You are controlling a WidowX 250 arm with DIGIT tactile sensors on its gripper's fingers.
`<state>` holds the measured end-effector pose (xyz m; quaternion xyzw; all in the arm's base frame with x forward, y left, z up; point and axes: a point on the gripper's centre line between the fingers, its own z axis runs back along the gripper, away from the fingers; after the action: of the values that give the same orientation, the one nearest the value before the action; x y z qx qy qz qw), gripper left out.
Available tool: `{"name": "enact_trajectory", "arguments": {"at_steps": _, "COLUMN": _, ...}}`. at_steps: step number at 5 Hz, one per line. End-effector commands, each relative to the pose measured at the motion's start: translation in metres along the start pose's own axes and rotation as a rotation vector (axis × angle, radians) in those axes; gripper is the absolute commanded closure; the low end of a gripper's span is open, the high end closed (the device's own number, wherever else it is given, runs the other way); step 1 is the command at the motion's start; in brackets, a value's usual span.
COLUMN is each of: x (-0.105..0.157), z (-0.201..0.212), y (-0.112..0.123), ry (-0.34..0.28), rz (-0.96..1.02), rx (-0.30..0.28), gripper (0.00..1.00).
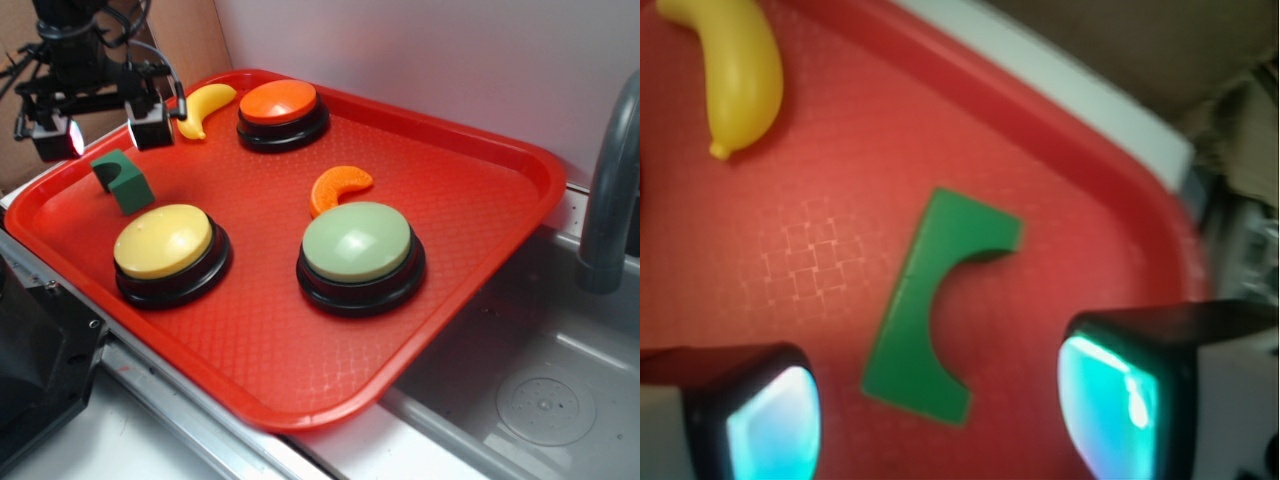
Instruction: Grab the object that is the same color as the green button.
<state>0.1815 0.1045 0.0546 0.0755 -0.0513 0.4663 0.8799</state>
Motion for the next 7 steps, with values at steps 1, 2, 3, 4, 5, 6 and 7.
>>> {"name": "enact_trajectory", "arguments": {"at_steps": 1, "x": 0.011, "z": -0.019, "y": 0.006, "ry": -0.023, "rz": -0.01, "rx": -0.057, "gripper": 0.0}}
{"name": "enact_trajectory", "arguments": {"at_steps": 2, "x": 0.011, "z": -0.025, "y": 0.006, "ry": -0.034, "rz": -0.025, "rx": -0.064, "gripper": 0.0}}
{"name": "enact_trajectory", "arguments": {"at_steps": 3, "x": 0.01, "z": -0.034, "y": 0.008, "ry": -0.033, "rz": -0.038, "rx": -0.086, "gripper": 0.0}}
{"name": "enact_trajectory", "arguments": {"at_steps": 4, "x": 0.006, "z": -0.044, "y": 0.003, "ry": -0.045, "rz": -0.073, "rx": -0.089, "gripper": 1.0}}
{"name": "enact_trajectory", "arguments": {"at_steps": 5, "x": 0.008, "z": -0.034, "y": -0.002, "ry": -0.075, "rz": -0.168, "rx": -0.07, "gripper": 1.0}}
{"name": "enact_trajectory", "arguments": {"at_steps": 6, "x": 0.003, "z": 0.011, "y": -0.017, "ry": -0.099, "rz": -0.41, "rx": -0.074, "gripper": 1.0}}
{"name": "enact_trajectory", "arguments": {"at_steps": 7, "x": -0.009, "z": 0.064, "y": -0.045, "ry": -0.11, "rz": -0.656, "rx": -0.079, "gripper": 1.0}}
